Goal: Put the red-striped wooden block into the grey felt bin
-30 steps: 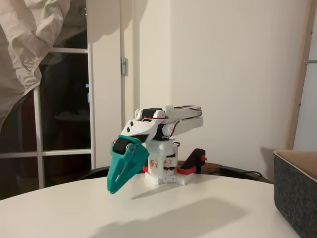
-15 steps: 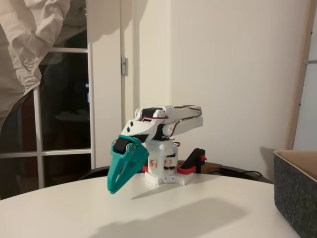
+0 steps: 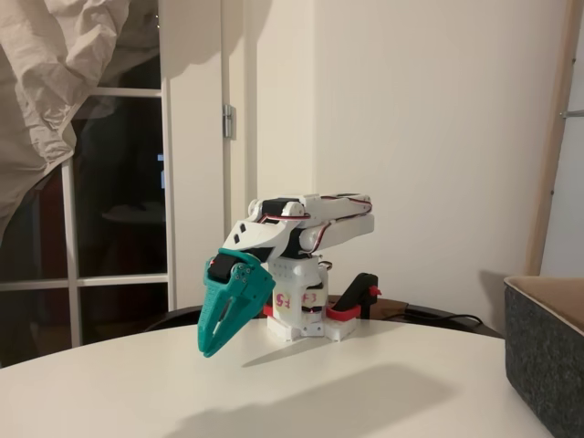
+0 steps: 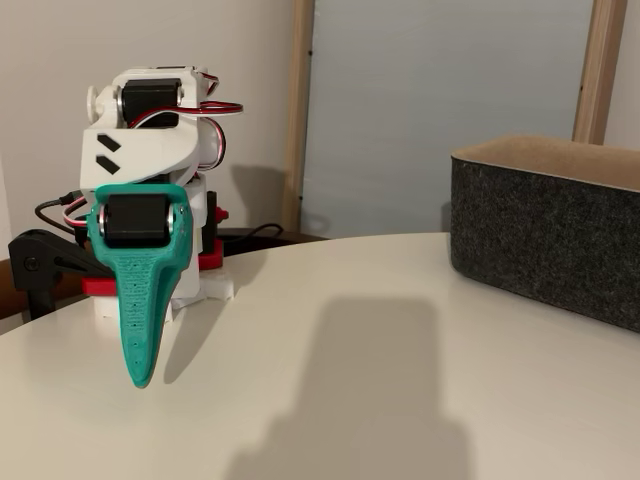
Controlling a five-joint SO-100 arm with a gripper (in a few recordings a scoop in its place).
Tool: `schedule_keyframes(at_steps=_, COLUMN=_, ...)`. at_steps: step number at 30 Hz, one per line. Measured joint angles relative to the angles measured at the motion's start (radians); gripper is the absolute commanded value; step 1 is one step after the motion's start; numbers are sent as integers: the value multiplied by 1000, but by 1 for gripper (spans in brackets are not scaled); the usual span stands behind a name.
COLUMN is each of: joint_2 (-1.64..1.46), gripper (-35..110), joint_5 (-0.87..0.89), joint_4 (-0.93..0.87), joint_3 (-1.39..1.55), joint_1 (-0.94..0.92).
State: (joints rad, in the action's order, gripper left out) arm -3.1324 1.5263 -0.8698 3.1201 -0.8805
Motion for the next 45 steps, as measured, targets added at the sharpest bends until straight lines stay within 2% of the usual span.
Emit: schedule_keyframes(at_steps=45, joint_2=-2, gripper=0, joint_5=-18, joint_4=0, joint_3=0, joint_1=0)
